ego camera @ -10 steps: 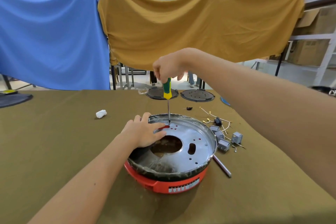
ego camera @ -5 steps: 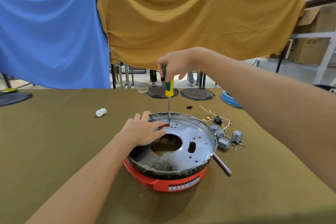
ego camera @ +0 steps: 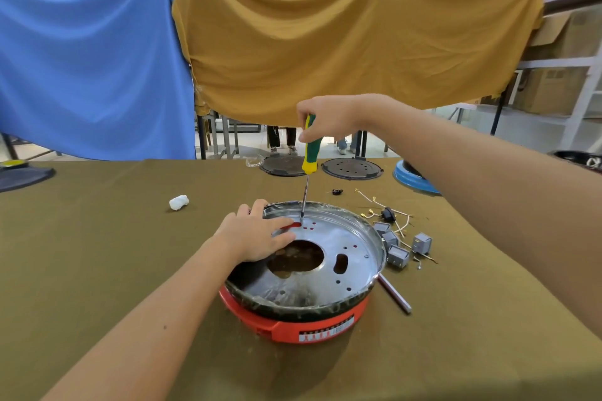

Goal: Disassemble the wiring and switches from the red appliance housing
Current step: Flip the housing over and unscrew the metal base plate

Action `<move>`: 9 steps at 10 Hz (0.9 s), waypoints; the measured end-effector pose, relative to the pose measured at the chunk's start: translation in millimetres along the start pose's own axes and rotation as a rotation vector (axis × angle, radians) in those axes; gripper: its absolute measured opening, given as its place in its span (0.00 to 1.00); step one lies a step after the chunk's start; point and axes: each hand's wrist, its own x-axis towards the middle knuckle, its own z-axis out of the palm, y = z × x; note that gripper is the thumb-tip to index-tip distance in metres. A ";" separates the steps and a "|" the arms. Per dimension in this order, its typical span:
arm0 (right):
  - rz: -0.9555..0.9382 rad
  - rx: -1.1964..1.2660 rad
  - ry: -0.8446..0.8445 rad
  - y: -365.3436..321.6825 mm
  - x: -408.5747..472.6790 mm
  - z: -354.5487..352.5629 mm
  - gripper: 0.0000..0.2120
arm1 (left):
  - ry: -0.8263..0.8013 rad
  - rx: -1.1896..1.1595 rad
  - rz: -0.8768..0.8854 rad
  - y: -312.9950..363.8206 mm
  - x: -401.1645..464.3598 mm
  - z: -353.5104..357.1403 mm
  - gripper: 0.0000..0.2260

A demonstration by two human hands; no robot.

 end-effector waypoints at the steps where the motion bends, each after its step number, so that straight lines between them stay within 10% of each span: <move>1: -0.087 0.287 -0.079 -0.6 -5.6 -2.3 0.08 | -0.003 0.001 -0.003 0.3 -0.4 -0.2 0.24; 4: 0.139 -0.351 0.106 2.8 1.1 4.9 0.23 | -0.009 -0.004 0.001 0.4 -2.2 -1.5 0.24; 5: 0.020 0.014 -0.021 8.4 -3.7 -1.0 0.03 | -0.006 -0.008 0.001 0.8 -2.9 -2.0 0.24; 6: -0.068 0.221 -0.030 7.8 -8.8 0.7 0.10 | -0.004 -0.013 0.005 0.4 -2.9 -2.2 0.24; 9: 0.083 -0.324 0.119 -2.0 2.5 7.9 0.19 | -0.005 -0.002 0.002 0.9 -4.0 -3.1 0.24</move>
